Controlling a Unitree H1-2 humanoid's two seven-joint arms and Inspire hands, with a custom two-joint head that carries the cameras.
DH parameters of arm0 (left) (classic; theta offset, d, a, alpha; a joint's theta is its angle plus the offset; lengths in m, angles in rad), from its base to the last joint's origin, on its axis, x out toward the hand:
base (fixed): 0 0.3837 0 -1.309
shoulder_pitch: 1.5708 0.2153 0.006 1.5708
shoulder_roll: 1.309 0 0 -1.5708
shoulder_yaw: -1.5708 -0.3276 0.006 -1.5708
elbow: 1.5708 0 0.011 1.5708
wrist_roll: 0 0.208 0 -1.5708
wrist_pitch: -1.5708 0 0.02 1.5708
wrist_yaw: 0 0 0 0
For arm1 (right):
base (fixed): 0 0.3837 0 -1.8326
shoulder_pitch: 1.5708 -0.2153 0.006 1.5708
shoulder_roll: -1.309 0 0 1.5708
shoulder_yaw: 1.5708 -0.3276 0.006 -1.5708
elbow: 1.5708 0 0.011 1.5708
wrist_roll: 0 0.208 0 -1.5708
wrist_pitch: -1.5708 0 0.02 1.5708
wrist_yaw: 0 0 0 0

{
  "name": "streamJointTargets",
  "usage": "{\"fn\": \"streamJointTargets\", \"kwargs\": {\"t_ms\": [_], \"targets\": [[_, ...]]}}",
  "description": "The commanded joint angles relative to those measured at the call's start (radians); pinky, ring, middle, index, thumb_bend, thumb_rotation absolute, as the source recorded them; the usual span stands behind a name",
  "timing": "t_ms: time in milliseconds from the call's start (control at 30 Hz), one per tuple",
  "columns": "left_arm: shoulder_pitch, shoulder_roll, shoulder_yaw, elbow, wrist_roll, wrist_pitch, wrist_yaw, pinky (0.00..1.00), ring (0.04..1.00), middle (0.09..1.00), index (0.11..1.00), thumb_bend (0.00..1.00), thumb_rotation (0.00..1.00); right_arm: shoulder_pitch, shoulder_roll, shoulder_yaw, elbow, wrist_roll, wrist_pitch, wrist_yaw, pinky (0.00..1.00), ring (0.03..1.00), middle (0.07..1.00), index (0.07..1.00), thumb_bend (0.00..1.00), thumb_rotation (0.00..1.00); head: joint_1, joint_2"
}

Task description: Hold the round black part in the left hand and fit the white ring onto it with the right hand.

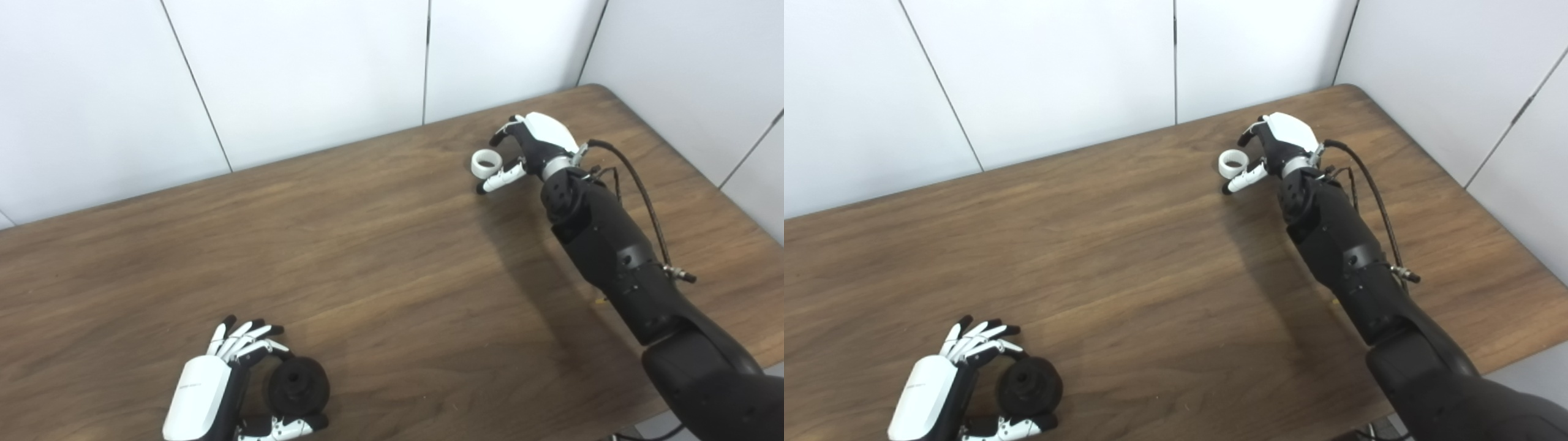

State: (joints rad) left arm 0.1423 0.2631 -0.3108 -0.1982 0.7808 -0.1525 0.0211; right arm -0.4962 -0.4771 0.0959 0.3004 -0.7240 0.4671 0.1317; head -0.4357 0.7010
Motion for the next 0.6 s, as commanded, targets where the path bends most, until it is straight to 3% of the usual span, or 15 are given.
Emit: {"fn": "streamJointTargets", "kwargs": {"t_ms": [0, 567], "targets": [[0.021, 0.016, 0.005, 0.014, 0.014, 0.008, -0.008, 1.0, 0.888, 0.803, 0.484, 0.53, 0.06, -0.061, -0.032, -0.002, -0.006, -0.022, 0.002, -0.006, 1.0, 1.0, 0.957, 0.711, 0.84, 0.25, 0.001, 0.002], [0.026, 0.007, 0.0, 0.009, 0.032, 0.017, -0.009, 1.0, 0.885, 0.802, 0.484, 0.53, 0.06, -0.094, -0.046, 0.025, 0.037, -0.015, 0.0, -0.015, 1.0, 1.0, 0.948, 0.682, 0.82, 0.27, 0.013, 0.004]]}}
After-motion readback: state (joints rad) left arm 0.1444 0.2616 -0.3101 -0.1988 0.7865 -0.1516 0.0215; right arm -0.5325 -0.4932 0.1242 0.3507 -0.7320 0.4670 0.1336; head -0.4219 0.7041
